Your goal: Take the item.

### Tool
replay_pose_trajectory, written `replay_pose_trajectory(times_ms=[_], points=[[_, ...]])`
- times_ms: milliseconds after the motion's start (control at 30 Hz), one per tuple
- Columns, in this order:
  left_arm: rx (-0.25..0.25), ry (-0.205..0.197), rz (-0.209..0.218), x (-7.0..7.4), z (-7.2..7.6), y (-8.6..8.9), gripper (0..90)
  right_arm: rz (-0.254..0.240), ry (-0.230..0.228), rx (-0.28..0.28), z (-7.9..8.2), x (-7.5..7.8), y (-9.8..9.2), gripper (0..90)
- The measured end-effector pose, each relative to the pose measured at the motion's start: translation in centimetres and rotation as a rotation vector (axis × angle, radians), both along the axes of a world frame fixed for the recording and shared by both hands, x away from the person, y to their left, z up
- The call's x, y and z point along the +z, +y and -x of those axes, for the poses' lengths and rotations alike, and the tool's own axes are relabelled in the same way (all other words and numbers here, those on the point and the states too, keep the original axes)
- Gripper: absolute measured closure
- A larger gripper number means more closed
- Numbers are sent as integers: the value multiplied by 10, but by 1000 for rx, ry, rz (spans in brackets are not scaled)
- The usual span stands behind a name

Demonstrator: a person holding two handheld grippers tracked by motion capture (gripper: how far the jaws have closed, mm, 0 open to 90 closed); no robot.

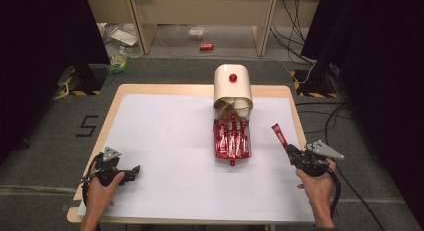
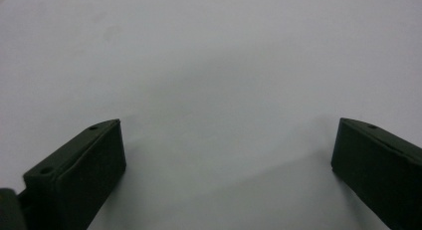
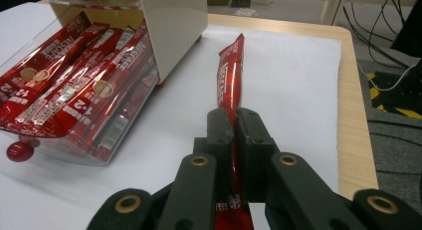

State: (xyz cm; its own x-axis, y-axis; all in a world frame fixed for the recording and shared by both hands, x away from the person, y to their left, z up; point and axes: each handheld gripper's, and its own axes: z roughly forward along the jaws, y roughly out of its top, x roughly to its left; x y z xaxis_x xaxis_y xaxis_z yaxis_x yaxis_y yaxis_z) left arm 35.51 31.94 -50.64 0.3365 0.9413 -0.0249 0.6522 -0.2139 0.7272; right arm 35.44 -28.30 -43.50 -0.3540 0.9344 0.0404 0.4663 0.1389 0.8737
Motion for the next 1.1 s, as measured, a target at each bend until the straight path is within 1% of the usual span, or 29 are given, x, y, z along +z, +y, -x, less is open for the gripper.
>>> replay_pose_trajectory(times_ms=[400, 700, 900, 1100], points=[[0, 0, 0, 0, 0, 0, 0, 9, 15, -5, -3, -6, -2, 856], [0, 0, 0, 0, 0, 0, 0, 16, 38, -7, -5, -13, -3, 856], [0, 0, 0, 0, 0, 0, 0, 19, 41, -10, -6, -15, -4, 855], [0, 0, 0, 0, 0, 0, 0, 25, 57, -11, -7, -20, -3, 855]])
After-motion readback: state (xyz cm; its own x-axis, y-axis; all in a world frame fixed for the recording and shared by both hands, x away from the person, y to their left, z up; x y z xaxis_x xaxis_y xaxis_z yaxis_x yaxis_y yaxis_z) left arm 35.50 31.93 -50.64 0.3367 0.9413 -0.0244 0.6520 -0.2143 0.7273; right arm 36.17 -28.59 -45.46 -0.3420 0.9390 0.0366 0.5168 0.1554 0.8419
